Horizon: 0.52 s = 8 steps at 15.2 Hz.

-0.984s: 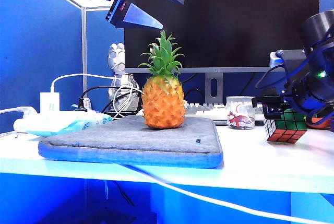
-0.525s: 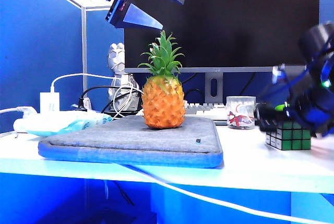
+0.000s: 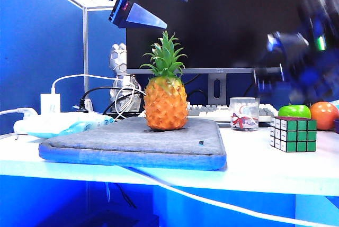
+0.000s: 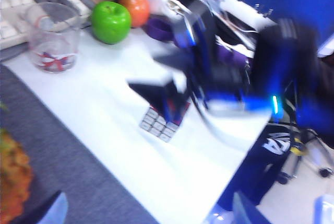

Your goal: Rotate the Rubik's Cube so that its red face is facing towards you.

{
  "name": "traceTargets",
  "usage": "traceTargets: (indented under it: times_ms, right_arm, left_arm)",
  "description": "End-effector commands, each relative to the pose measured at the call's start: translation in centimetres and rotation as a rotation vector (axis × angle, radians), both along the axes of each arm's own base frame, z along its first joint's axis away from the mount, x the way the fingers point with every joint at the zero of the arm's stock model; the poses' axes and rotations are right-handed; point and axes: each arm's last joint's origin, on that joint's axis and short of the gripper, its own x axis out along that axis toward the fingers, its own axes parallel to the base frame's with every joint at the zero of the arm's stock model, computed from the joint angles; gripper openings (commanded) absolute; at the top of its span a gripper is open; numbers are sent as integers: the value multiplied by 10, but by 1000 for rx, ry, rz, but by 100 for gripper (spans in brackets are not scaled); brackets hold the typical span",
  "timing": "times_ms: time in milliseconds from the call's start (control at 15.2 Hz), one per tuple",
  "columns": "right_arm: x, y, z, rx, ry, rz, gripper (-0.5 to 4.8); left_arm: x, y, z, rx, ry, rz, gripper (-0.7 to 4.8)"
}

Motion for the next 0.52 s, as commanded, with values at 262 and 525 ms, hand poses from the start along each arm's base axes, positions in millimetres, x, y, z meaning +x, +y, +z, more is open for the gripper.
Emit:
traceTargets:
  times_ms: [262, 525]
  right_arm:
    - [22, -38, 111, 127, 422, 111, 479]
    - [12, -41, 111, 130, 600, 119, 479]
  left_arm:
    - [-2, -1, 3, -49, 38, -55, 420]
    - [-4, -1, 4, -78, 72, -104, 420]
